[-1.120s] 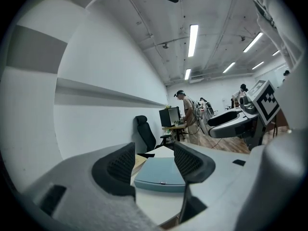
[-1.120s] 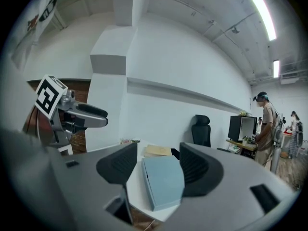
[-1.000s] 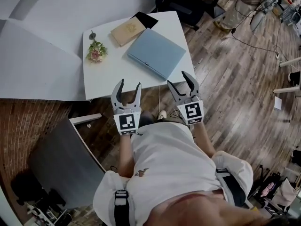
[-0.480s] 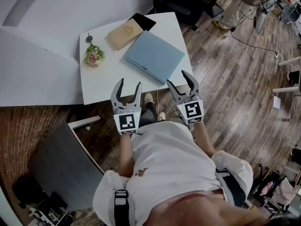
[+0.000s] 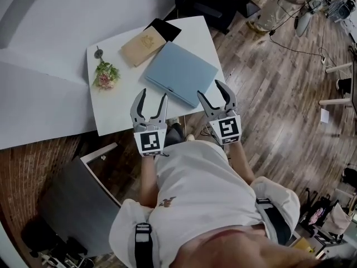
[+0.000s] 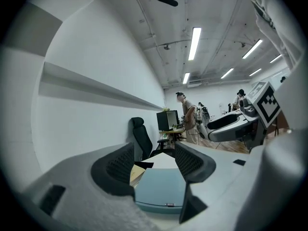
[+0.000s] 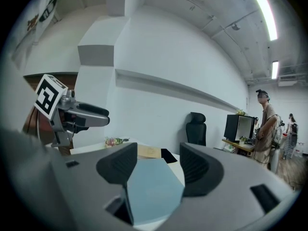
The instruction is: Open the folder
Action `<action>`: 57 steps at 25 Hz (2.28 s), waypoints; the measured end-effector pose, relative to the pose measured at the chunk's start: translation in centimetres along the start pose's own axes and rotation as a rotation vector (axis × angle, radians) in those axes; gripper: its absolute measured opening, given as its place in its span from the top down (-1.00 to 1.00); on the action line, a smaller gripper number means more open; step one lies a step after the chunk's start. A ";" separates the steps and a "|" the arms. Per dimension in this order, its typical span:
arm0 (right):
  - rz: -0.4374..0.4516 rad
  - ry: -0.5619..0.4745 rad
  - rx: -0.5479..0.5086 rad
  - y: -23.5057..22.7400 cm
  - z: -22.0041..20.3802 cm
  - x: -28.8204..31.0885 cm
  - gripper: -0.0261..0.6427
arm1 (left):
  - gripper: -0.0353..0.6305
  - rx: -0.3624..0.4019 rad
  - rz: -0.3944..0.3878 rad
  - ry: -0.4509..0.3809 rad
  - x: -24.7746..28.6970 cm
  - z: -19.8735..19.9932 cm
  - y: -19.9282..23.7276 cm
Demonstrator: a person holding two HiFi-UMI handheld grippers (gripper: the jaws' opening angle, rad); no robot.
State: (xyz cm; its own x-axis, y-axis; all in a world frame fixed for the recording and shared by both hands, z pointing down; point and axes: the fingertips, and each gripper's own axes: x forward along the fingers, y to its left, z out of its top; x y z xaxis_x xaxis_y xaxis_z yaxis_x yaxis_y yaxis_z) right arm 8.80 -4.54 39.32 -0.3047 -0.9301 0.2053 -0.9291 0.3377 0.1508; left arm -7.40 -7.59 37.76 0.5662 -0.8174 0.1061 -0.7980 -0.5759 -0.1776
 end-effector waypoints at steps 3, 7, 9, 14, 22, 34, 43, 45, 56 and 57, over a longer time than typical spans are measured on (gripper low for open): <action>-0.013 0.008 0.004 -0.9 0.1 1.5 0.13 | 0.08 0.001 -0.015 -0.002 1.8 -0.1 0.7; -0.031 0.017 0.001 -1.8 0.7 3.5 0.13 | 0.08 -0.002 -0.036 -0.003 4.0 -0.2 2.0; -0.040 0.022 -0.003 -2.2 0.9 4.8 0.13 | 0.08 -0.007 -0.046 -0.001 5.2 -0.5 2.8; -0.053 0.036 -0.015 -2.9 1.5 7.5 0.13 | 0.08 -0.020 -0.070 -0.002 7.7 -0.9 4.5; -0.065 0.064 -0.047 -3.7 1.9 10.9 0.13 | 0.08 -0.051 -0.098 0.017 10.3 -2.4 6.5; 0.068 0.104 -0.086 -5.3 0.2 12.4 0.13 | 0.08 -0.098 -0.037 0.112 12.0 -4.9 4.9; 0.267 0.201 -0.132 -5.0 -5.1 11.4 0.20 | 0.11 -0.209 0.027 0.224 11.1 -9.4 1.4; 0.306 0.224 -0.145 -4.6 -6.4 11.2 0.21 | 0.11 -0.228 0.043 0.249 10.8 -10.5 0.8; 0.542 0.341 -0.266 -1.7 -12.4 10.0 0.41 | 0.19 -0.394 0.116 0.351 8.7 -16.0 -1.8; 0.559 0.346 -0.278 -1.4 -12.9 9.9 0.42 | 0.20 -0.399 0.118 0.362 8.5 -16.5 -2.0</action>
State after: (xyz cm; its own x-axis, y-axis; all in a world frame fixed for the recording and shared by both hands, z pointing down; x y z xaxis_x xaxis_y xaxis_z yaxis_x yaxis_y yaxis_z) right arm 9.78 -12.38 53.60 -0.5931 -0.5227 0.6123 -0.5512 0.8180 0.1643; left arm -4.39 -13.62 55.16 0.4173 -0.7895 0.4502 -0.9079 -0.3837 0.1687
